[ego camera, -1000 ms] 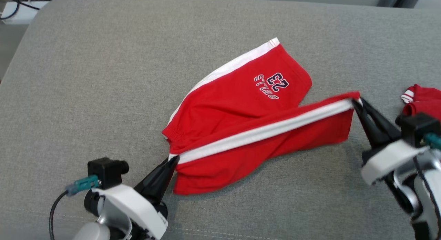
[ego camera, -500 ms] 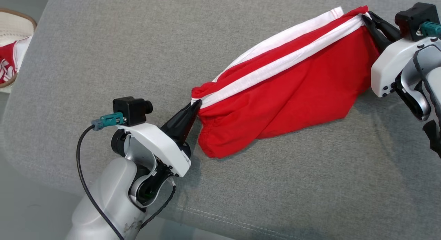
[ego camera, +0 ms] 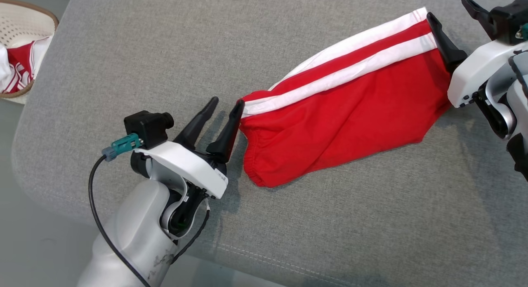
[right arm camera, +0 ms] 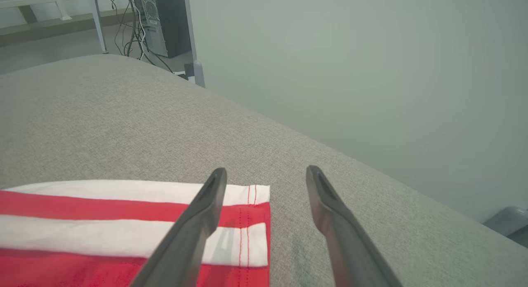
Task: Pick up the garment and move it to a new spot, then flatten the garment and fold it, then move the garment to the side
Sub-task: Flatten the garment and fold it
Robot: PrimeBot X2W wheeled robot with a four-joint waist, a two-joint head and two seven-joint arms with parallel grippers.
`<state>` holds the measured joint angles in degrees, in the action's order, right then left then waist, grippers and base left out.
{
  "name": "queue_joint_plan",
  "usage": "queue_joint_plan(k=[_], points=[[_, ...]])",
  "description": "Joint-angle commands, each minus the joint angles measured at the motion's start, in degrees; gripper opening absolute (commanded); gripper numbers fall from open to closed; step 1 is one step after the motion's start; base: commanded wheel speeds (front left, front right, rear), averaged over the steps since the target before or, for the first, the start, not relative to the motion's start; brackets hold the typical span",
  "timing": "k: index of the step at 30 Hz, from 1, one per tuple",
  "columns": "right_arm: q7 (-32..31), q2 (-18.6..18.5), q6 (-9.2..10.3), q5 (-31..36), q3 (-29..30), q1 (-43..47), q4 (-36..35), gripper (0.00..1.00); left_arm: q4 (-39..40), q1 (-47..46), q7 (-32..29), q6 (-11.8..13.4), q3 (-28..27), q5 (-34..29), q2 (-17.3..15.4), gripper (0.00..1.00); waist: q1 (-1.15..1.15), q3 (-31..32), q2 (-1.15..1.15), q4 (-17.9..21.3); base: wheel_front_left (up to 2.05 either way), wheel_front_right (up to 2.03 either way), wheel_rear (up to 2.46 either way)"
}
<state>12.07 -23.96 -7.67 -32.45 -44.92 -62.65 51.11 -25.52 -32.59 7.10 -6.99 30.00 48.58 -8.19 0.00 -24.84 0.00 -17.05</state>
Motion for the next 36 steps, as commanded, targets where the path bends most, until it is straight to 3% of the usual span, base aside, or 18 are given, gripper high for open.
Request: queue_joint_plan(k=[1,5,9,17,27,36], points=[[1.49,0.30,0.19,-0.90,0.26,2.21,-0.92,1.00,1.40,-0.59,1.47,0.72,-2.08,-1.30,-2.20,1.00,0.00,0.89,0.00,0.78,0.00,0.00,0.00],[2.83,-0.01,0.19,-2.65,4.44,6.45,-4.24,1.00,4.14,2.18,5.25,4.76,-3.00,-4.66,-3.55,1.00,0.00,2.78,0.00,2.51,0.00,0.00,0.00],[2.90,-0.04,0.19,0.51,14.97,15.16,-14.24,1.00,8.63,6.06,7.07,9.94,-5.10,-8.21,-5.31,1.00,0.00,5.01,0.00,4.96,0.00,0.00,0.00],[2.92,6.64,0.19,11.22,33.93,41.90,-32.92,1.00,17.47,16.11,7.76,18.24,-7.07,-15.12,-8.76,1.00,0.00,11.22,0.00,9.25,0.00,0.00,0.00],[2.92,14.57,0.19,18.26,42.58,61.87,-43.98,1.00,24.40,26.18,5.78,22.45,-6.93,-17.40,-12.79,1.00,0.00,17.15,0.00,11.68,0.00,0.00,0.00],[2.93,17.67,0.19,19.17,44.45,66.17,-46.86,1.00,26.48,29.63,1.48,23.10,-5.39,-15.82,-13.74,1.00,0.00,18.97,0.00,12.49,0.00,0.00,0.00]])
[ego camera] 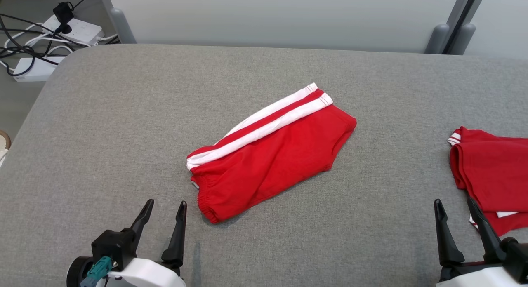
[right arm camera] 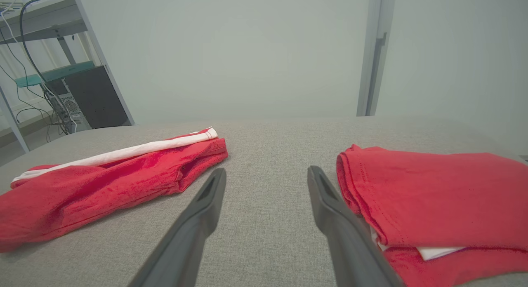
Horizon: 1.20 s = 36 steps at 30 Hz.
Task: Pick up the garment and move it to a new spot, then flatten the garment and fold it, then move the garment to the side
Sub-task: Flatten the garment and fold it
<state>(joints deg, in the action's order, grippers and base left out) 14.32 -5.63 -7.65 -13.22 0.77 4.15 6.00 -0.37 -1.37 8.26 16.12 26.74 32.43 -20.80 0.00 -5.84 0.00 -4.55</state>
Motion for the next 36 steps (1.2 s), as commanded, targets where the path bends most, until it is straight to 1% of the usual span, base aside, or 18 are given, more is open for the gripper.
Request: queue_joint_plan(k=[1,5,8,10,13,19,22,26,29,32,33,36], points=[[0.67,-0.76,0.16,0.08,-1.27,-0.70,-1.63,1.00,1.23,-1.72,0.10,-0.15,-2.02,0.46,-1.13,1.00,0.00,-0.07,0.00,-0.08,0.00,0.00,0.00],[0.64,-1.29,0.16,-0.32,-1.18,-1.91,-1.07,1.00,0.47,-2.63,-0.81,-1.02,-1.40,1.15,-0.79,1.00,0.00,-0.85,0.00,-0.39,0.00,0.00,0.00],[0.22,-2.66,0.16,-1.05,-1.81,-4.40,-0.27,1.00,-0.16,-3.90,-2.16,-2.13,-0.70,2.54,0.29,1.00,0.00,-2.24,0.00,-0.59,0.00,0.00,0.00],[-0.53,-4.33,0.16,-1.57,-2.75,-7.29,0.88,1.00,-0.86,-5.23,-3.46,-3.06,-0.19,3.54,0.98,1.00,0.00,-3.59,0.00,-0.68,0.00,0.00,0.00],[-2.05,-7.33,0.16,-3.36,-4.96,-13.46,3.77,1.00,-2.74,-8.36,-5.04,-5.19,0.25,5.90,2.84,1.00,0.00,-5.98,0.00,-1.28,0.00,0.00,0.00],[-5.11,-14.06,0.16,-7.31,-13.36,-28.63,13.53,1.00,-9.80,-15.37,-6.32,-9.26,0.36,10.10,7.23,1.00,0.00,-10.47,0.00,-3.82,0.00,0.00,0.00],[-6.00,-16.17,0.16,-9.28,-18.63,-35.50,18.57,1.00,-13.26,-18.13,-5.89,-10.68,0.52,11.11,9.24,1.00,0.00,-12.19,0.00,-5.53,0.00,0.00,0.00],[-7.36,-17.46,0.16,-12.84,-25.59,-42.99,24.98,1.00,-17.80,-21.06,-5.47,-12.21,0.75,12.23,11.55,1.00,0.00,-14.17,0.00,-7.97,0.00,0.00,0.00],[-8.47,-17.91,0.16,-15.79,-30.39,-47.24,29.34,1.00,-20.90,-22.99,-5.48,-13.93,0.93,13.56,13.21,1.00,0.00,-15.37,0.00,-9.65,0.00,0.00,0.00],[-9.72,-18.09,0.16,-18.92,-34.10,-50.60,33.42,1.00,-23.65,-24.61,-5.52,-15.79,1.23,14.88,14.48,1.00,0.00,-16.34,0.00,-10.70,0.00,0.00,0.00],[-9.72,-18.09,0.16,-18.92,-34.10,-50.60,33.42,1.00,-23.65,-24.61,-5.52,-15.79,1.23,14.88,14.48,1.00,0.00,-16.34,0.00,-10.70,0.00,0.00,0.00],[-10.83,-18.08,0.16,-21.52,-37.15,-53.30,37.29,1.00,-26.44,-26.15,-6.08,-17.40,1.88,16.01,15.49,1.00,0.00,-16.96,0.00,-11.24,0.00,0.00,0.00]])
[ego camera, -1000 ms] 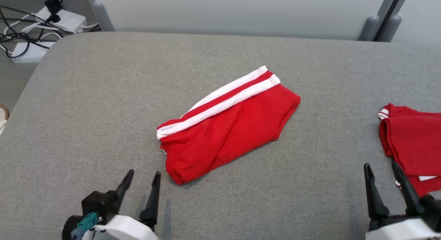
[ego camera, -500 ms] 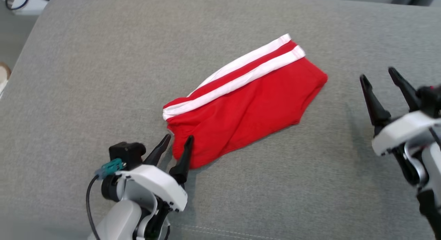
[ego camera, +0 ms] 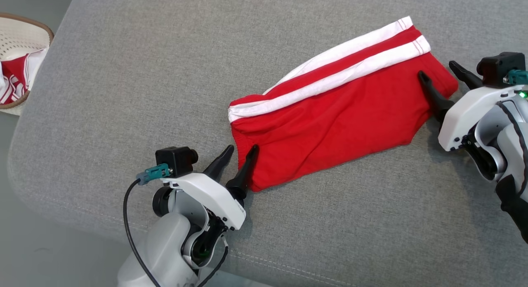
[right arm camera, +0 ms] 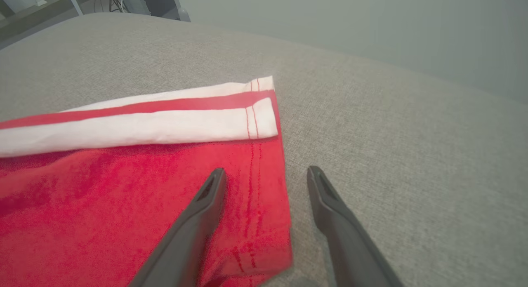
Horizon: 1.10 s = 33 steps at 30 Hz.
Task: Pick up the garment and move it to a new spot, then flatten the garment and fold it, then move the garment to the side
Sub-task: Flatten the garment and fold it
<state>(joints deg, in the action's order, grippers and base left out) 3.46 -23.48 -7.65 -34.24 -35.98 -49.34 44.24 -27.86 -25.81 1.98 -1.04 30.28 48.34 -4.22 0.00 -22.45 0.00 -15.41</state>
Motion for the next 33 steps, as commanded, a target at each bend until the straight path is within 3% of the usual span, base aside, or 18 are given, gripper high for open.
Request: queue_joint_plan(k=[1,8,14,15,16,17,18,19,26,33], points=[[-0.16,0.07,0.16,-1.86,-0.99,-0.44,0.10,1.00,0.17,-2.09,0.01,-0.67,-1.55,0.62,-0.77,1.00,0.00,-0.53,0.00,-0.47,0.00,0.00,0.00],[-5.02,1.23,0.16,-8.40,-7.06,-3.72,5.00,1.00,-5.63,-4.30,-3.65,-3.16,-0.52,5.37,0.64,1.00,0.00,-1.09,0.00,-0.26,0.00,0.00,0.00],[-12.18,0.72,0.16,-15.34,-13.91,-5.74,4.39,1.00,-9.17,-6.32,-7.93,-4.46,0.48,10.13,1.14,1.00,0.00,-0.68,0.00,0.49,0.00,0.00,0.00],[-12.52,0.49,0.16,-15.96,-14.76,-6.04,4.18,0.80,-9.66,-6.56,-8.72,-4.50,0.84,10.44,1.16,1.00,0.00,-0.60,0.00,0.60,0.00,0.00,0.00],[-13.04,0.35,0.16,-16.75,-15.49,-6.20,4.14,0.80,-9.91,-6.68,-9.47,-4.67,1.05,11.10,1.19,1.00,0.00,-0.52,0.00,0.68,0.00,0.00,0.00],[-13.42,0.22,0.16,-17.56,-16.09,-6.37,4.08,0.00,-10.00,-6.82,-10.05,-4.85,1.35,11.54,1.21,0.66,0.00,-0.46,0.00,0.75,0.00,0.00,0.00],[-13.17,-0.03,0.16,-17.93,-16.65,-6.69,4.04,0.00,-10.11,-7.02,-10.24,-4.95,1.65,11.55,1.22,0.38,0.00,-0.44,0.00,0.79,0.00,0.00,0.00],[-12.75,-0.22,0.16,-18.38,-17.08,-6.92,4.05,0.00,-10.20,-7.15,-10.29,-5.06,1.86,11.55,1.22,0.00,0.00,-0.40,0.00,0.81,0.00,0.00,0.00],[-8.07,-2.03,0.16,-23.21,-18.83,-5.80,1.72,0.00,-7.02,-5.41,-11.03,-6.23,1.33,15.36,-0.27,0.00,0.00,0.83,0.00,1.31,0.00,0.00,0.00],[-0.66,-4.70,0.16,-29.19,-18.26,0.08,-5.06,0.00,1.77,-0.34,-12.18,-6.42,0.48,19.72,-6.36,0.00,0.00,2.95,0.00,2.86,0.00,0.00,0.00]])
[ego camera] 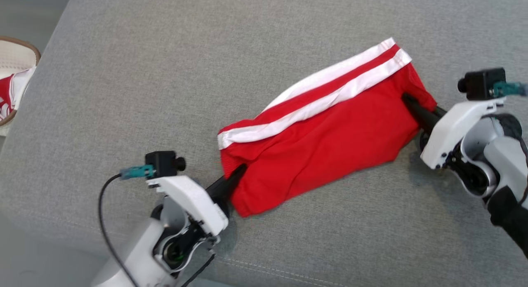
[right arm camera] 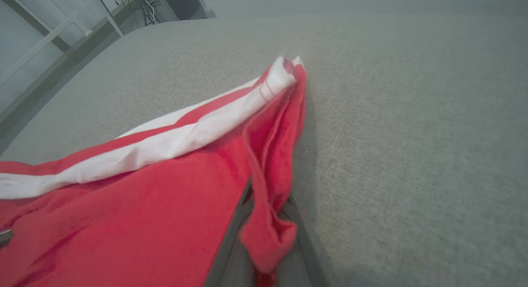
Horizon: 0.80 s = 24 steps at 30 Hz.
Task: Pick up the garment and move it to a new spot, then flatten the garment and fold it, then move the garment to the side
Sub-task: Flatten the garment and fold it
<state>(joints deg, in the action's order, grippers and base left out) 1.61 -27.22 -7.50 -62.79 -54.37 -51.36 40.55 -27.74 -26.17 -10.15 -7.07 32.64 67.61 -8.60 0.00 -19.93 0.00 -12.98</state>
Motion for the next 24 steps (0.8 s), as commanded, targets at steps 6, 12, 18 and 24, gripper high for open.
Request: queue_joint_plan(k=[6,12,18,24], points=[[7.80,-2.88,0.01,-3.86,2.23,10.55,-8.47,0.00,7.61,4.05,-0.46,-0.24,-3.26,1.54,-7.63,0.00,0.00,2.07,0.00,3.32,0.00,0.00,0.00],[12.03,-2.70,0.01,-5.04,6.62,19.95,-13.14,0.00,11.08,5.68,-1.51,1.31,-3.93,1.59,-10.33,0.00,0.00,3.25,0.00,6.41,0.00,0.00,0.00],[13.33,2.13,0.01,-2.88,16.36,31.95,-19.99,0.00,14.90,7.39,-3.52,3.76,-4.71,1.94,-13.51,0.00,0.00,4.64,0.00,11.66,0.00,0.00,0.00],[13.37,7.98,0.01,3.79,23.07,39.64,-24.30,0.00,17.83,9.04,-4.82,6.51,-5.92,2.30,-16.31,0.00,0.00,5.10,0.00,15.61,0.00,0.00,0.00]])
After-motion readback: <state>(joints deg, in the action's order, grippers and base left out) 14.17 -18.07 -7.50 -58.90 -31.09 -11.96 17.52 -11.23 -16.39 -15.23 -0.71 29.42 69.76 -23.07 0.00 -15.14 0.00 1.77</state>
